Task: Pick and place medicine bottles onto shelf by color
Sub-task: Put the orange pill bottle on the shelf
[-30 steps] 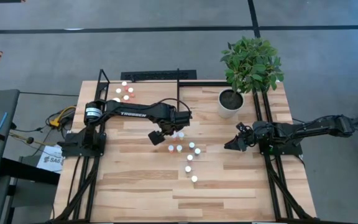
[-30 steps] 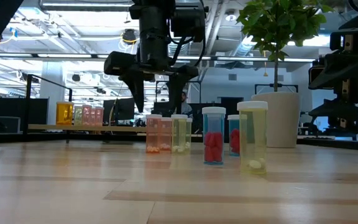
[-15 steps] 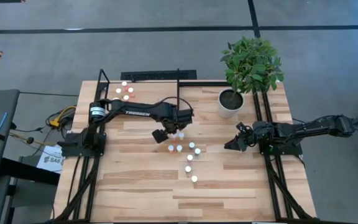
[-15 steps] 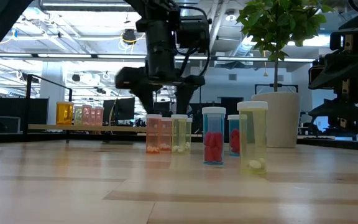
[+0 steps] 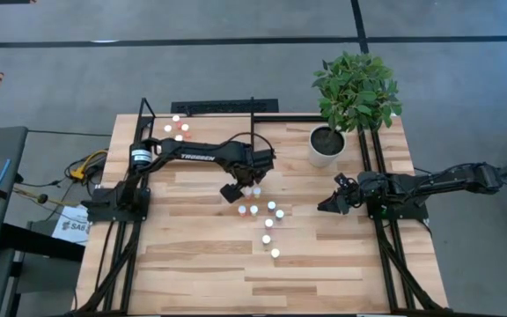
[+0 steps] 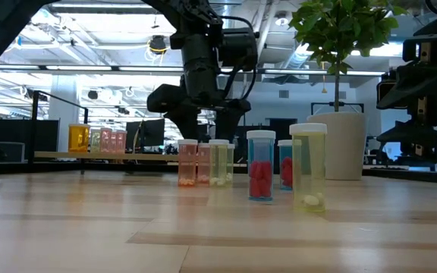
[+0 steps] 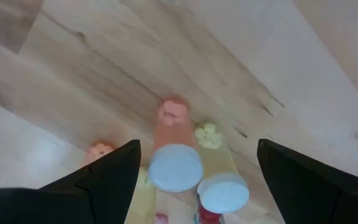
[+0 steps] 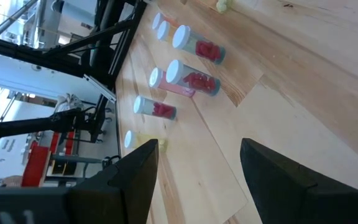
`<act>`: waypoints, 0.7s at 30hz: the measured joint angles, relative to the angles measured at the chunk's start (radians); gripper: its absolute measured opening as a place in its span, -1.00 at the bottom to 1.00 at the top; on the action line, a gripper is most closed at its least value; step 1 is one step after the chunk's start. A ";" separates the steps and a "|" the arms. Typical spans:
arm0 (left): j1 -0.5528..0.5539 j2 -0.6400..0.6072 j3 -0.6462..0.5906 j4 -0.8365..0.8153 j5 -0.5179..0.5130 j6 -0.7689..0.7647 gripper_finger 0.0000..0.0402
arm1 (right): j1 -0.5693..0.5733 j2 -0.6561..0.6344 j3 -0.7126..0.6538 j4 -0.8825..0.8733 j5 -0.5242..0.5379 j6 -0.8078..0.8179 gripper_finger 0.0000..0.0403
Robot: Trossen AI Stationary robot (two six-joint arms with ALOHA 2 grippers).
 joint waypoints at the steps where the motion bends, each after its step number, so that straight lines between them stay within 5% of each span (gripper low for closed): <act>1: -0.003 0.000 0.000 -0.001 -0.003 -0.016 0.54 | 0.000 0.000 0.000 0.000 0.000 0.000 0.24; 21: -0.023 0.000 0.000 -0.036 -0.028 -0.197 0.52 | 0.000 0.000 0.000 0.000 0.000 0.000 0.24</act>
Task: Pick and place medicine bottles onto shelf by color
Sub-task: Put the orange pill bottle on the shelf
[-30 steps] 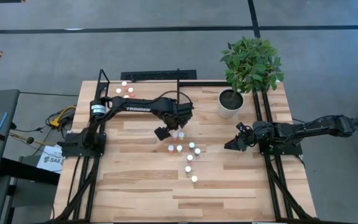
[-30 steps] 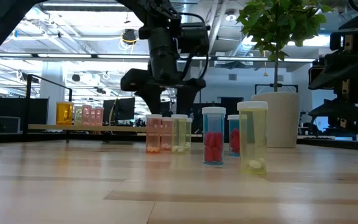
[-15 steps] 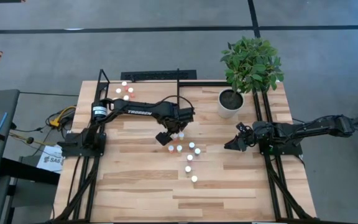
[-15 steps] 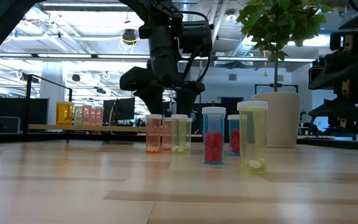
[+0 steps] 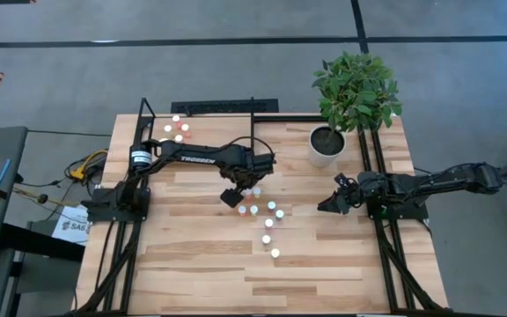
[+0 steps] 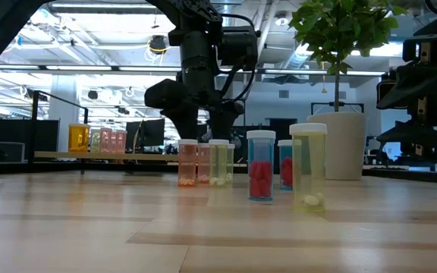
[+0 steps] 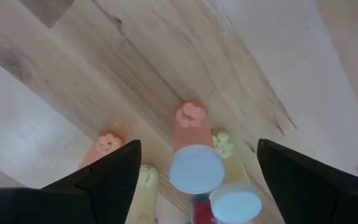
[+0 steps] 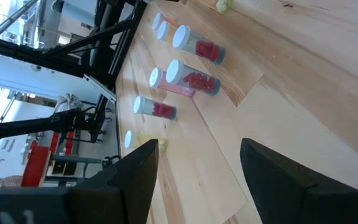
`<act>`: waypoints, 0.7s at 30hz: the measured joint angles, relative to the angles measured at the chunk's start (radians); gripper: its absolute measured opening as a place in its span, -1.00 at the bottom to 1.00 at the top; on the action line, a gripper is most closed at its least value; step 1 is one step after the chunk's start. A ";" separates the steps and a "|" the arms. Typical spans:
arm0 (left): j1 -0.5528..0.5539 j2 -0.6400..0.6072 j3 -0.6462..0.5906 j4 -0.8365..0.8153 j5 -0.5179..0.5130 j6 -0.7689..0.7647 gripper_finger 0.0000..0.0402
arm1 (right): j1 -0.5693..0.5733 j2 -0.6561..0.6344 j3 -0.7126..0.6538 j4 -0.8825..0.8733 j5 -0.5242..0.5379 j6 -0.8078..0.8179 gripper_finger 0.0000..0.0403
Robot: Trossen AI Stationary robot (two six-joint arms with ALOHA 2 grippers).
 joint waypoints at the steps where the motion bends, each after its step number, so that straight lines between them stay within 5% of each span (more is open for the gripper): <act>1: 0.000 0.000 0.000 0.000 0.000 -0.002 0.50 | 0.000 0.000 0.000 0.000 0.000 0.000 0.24; 21: -0.018 0.000 0.000 -0.021 0.003 0.017 -0.39 | 0.000 0.000 0.000 0.000 0.000 0.000 0.24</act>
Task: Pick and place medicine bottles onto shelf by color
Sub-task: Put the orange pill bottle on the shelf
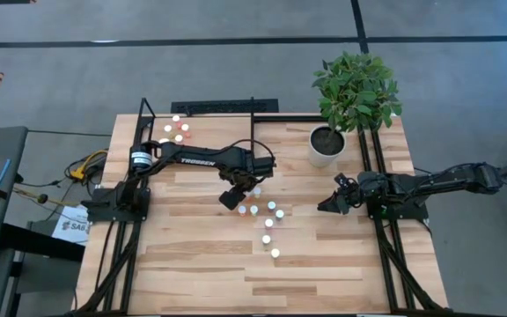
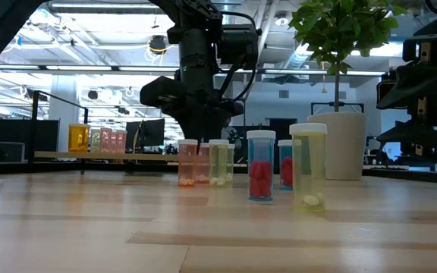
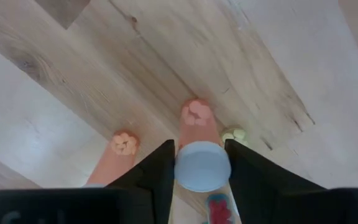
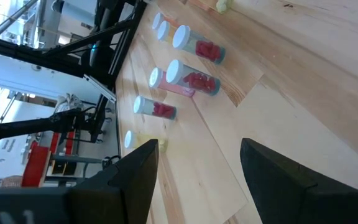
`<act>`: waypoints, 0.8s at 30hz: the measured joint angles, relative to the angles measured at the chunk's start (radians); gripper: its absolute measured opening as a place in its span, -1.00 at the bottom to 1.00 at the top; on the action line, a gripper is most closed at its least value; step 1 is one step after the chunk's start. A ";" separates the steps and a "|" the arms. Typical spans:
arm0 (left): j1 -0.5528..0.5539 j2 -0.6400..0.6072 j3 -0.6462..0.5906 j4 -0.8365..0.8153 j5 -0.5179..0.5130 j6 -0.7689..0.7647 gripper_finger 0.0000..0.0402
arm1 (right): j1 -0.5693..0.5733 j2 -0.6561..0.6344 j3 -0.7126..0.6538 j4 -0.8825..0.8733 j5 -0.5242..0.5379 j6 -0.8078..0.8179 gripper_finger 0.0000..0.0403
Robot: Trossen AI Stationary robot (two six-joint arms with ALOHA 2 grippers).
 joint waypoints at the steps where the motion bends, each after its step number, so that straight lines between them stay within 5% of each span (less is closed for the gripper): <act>1: 0.000 0.000 0.000 0.000 0.000 0.000 -0.41 | 0.000 0.000 0.000 0.000 0.000 0.000 0.24; 17: -0.003 0.000 0.025 -0.041 -0.007 0.039 -0.47 | 0.000 0.000 0.000 0.000 0.000 0.000 0.24; 24: 0.002 -0.050 0.116 -0.203 -0.112 0.125 -0.47 | 0.000 0.000 0.000 0.000 0.000 0.000 0.24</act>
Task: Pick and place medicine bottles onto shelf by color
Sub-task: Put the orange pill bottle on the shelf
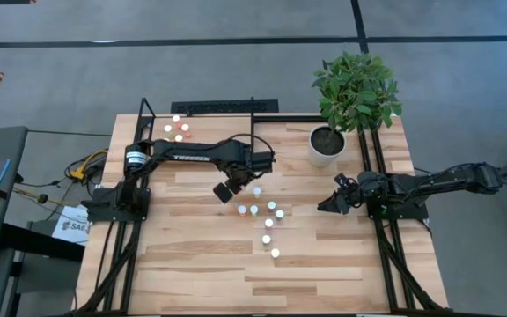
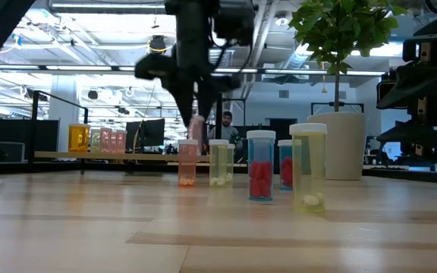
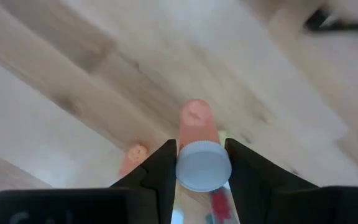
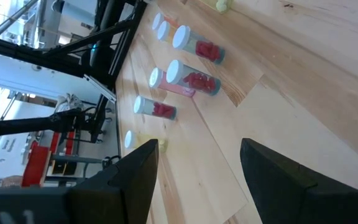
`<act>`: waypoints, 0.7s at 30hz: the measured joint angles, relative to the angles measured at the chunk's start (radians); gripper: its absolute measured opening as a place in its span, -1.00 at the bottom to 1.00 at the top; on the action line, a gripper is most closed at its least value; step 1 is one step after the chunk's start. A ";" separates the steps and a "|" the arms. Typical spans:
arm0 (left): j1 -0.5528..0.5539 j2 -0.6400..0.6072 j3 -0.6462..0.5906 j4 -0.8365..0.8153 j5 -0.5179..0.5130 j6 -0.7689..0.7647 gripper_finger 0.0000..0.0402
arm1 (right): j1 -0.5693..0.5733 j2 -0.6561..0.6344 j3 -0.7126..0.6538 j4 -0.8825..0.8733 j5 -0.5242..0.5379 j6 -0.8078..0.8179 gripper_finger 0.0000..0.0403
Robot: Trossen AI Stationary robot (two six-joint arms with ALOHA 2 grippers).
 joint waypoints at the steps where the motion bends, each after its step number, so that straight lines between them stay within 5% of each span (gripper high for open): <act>1: 0.005 -0.015 0.006 -0.029 -0.020 0.012 -0.47 | 0.000 0.000 0.000 0.000 0.000 0.000 0.24; 11: 0.125 -0.187 0.010 -0.289 -0.286 0.235 -0.47 | 0.000 0.000 0.000 0.000 0.000 0.000 0.24; 21: 0.464 -0.196 -0.053 -0.219 -0.132 0.700 -0.47 | 0.000 0.000 0.000 0.000 0.000 0.000 0.24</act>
